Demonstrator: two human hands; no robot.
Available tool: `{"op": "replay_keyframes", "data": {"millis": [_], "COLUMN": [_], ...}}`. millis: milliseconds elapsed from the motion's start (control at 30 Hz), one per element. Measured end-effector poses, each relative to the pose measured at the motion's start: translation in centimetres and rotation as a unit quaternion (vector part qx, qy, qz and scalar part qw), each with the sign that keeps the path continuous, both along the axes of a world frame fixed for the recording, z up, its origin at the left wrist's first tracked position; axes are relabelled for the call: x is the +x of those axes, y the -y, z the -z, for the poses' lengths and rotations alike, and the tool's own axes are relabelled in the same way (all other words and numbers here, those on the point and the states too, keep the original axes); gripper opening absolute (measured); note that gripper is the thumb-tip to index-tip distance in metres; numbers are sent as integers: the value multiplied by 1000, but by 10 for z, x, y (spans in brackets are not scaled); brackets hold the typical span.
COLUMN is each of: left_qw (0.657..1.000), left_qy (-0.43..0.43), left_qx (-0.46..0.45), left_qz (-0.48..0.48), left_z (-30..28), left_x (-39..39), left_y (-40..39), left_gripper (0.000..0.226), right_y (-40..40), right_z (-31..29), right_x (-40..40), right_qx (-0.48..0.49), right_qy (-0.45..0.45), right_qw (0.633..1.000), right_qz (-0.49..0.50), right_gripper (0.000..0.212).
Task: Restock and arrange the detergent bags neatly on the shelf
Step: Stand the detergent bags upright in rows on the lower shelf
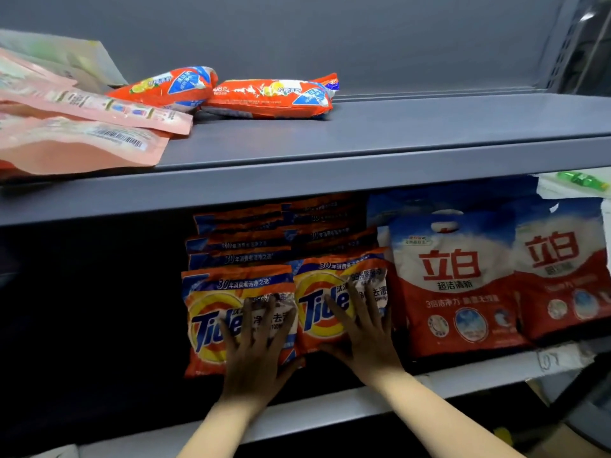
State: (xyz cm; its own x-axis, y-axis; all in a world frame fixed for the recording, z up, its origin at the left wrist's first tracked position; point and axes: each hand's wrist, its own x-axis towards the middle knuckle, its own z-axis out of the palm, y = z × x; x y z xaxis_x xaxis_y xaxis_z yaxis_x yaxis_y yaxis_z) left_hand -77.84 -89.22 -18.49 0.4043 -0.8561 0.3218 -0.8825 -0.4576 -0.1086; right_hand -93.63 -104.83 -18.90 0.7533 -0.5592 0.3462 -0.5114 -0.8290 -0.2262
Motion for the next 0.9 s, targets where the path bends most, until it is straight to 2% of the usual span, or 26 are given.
{"op": "replay_keyframes", "data": {"millis": [300, 400, 500, 767, 833, 900], "left_qw": [996, 992, 983, 968, 967, 962], "left_qy": [-72, -121, -173, -173, -138, -101], "left_qx": [38, 20, -21, -125, -166, -235], "left_qz": [-23, -30, -56, -131, -135, -98], "left_z": [-16, -31, -52, -120, -142, -162], "left_x": [-5, -12, -23, -79, -99, -113], "left_y": [4, 1, -1, -20, -28, -36], "left_gripper": [84, 71, 56, 28, 26, 28], "right_y": [2, 1, -4, -33, -43, -54], "right_z": [-17, -33, -52, -107, -130, -152], "right_x": [0, -4, -8, -48, -60, -70], "right_qx": [59, 93, 127, 141, 121, 80], "right_qy": [-47, -80, -87, 26, 47, 97], "right_qw": [997, 992, 988, 988, 990, 989], "right_qz": [-4, -14, -12, -58, -53, -78], "right_gripper": [82, 80, 68, 47, 44, 38]}}
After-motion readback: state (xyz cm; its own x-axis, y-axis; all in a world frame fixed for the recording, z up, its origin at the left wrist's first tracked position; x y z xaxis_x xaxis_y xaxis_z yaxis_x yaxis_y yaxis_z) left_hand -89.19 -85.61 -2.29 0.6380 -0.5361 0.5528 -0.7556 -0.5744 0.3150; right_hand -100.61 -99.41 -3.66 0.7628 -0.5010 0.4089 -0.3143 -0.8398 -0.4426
